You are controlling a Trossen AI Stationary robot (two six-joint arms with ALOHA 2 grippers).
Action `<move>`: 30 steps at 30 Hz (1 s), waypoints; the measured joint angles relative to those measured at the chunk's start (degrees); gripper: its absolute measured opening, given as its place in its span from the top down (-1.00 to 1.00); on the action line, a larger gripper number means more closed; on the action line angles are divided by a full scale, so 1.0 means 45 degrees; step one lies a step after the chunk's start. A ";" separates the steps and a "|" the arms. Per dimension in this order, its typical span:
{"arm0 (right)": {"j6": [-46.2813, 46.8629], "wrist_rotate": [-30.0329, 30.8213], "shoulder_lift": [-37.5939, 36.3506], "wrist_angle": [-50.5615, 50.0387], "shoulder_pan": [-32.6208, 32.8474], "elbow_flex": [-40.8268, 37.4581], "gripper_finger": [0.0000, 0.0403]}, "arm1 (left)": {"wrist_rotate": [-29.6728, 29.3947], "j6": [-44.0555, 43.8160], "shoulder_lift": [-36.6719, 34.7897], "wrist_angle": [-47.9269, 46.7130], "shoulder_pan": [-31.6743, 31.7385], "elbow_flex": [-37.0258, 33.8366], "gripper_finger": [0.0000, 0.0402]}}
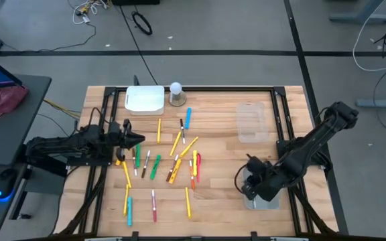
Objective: Pick & Place Markers
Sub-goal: Put the green highlighter into the white bin
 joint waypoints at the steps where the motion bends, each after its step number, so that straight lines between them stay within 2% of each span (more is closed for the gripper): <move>1: -0.1288 0.0832 -0.0124 0.0560 -0.0066 0.0010 0.90 | 0.0098 -0.0063 0.0001 0.0355 -0.0019 0.0000 0.78; 6: -0.8283 0.5369 -0.0072 0.4211 -0.0549 0.0011 0.90 | -0.0067 0.0500 0.0607 0.2013 -0.0707 0.0005 0.78; 8: -1.0467 0.6097 0.0120 0.5757 -0.0877 -0.0145 0.90 | -0.0737 0.0781 0.1225 0.2637 -0.1166 0.0002 0.78; 11: -1.2465 0.6184 0.0375 0.7961 -0.1583 -0.0556 0.90 | -0.1937 0.0894 0.2468 0.3485 -0.1943 0.0000 0.78; 14: -1.3084 0.6165 0.0738 0.9232 -0.2338 -0.1035 0.90 | -0.3097 0.0822 0.3871 0.3727 -0.2732 0.0188 0.78; 18: -1.2853 0.5888 0.1354 1.0654 -0.3347 -0.1995 0.86 | -0.4541 0.0731 0.5740 0.2776 -0.3807 0.1514 0.82; 24: -1.2757 0.5149 0.2444 1.3822 -0.4433 -0.3561 0.61 | -0.6373 -0.0903 0.8744 -0.2044 -0.5150 0.5025 0.91; 27: -1.2780 0.5065 0.2870 1.5410 -0.4773 -0.4108 0.43 | -0.6378 -0.2332 1.0357 -0.4562 -0.5511 0.6650 0.92; 30: -1.2782 0.5068 0.3127 1.6258 -0.4972 -0.4471 0.28 | -0.6140 -0.3688 1.1871 -0.6085 -0.5661 0.7820 0.92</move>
